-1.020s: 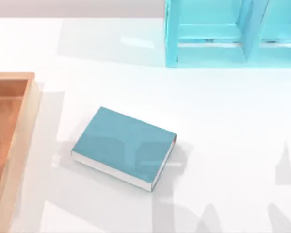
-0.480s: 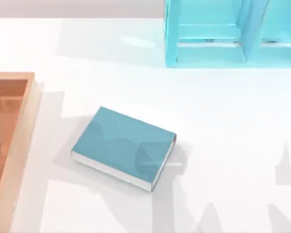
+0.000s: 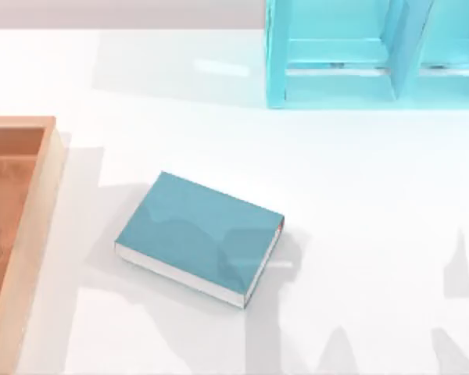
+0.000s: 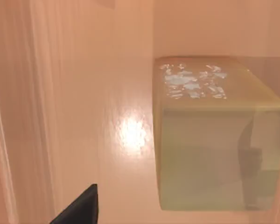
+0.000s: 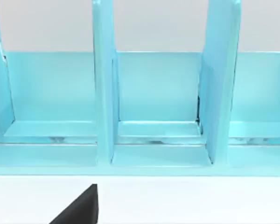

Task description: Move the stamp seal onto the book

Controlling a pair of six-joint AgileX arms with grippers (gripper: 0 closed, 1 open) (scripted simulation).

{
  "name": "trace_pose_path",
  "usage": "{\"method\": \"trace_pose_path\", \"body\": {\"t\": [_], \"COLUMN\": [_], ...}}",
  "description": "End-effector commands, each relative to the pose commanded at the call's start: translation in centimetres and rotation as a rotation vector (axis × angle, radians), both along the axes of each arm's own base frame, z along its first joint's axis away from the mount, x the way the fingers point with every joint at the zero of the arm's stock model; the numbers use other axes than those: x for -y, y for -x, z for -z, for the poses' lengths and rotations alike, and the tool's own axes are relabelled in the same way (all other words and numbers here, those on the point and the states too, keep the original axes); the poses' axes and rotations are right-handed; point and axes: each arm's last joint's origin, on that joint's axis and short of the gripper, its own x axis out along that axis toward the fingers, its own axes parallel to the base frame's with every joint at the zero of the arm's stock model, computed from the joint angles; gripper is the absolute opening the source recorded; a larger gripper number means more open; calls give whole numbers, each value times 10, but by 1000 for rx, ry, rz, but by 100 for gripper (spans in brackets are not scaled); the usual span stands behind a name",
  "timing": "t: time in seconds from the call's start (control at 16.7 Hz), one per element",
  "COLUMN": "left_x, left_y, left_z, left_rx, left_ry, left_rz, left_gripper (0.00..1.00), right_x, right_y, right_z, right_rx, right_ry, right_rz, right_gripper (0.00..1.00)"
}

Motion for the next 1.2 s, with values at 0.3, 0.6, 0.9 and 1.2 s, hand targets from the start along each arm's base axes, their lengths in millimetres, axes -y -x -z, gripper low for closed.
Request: {"method": "trace_pose_path", "body": {"t": [0.3,0.6,0.9,1.2], "left_x": [-1,0,0,0], "left_y": [-2,2,2,2], "left_z": [51,81,81,81], "left_rx": [2,3,3,3], "left_ry": [-1,-1,-1,-1], "left_rz": [0,0,0,0], "left_gripper": [100,100,85,47], "right_x": [0,0,0,0], "right_y": [0,0,0,0], "right_z": [0,0,0,0], "right_rx": [0,0,0,0], "right_ry": [0,0,0,0], "right_rz": [0,0,0,0], "right_gripper": [100,100,100,100]}}
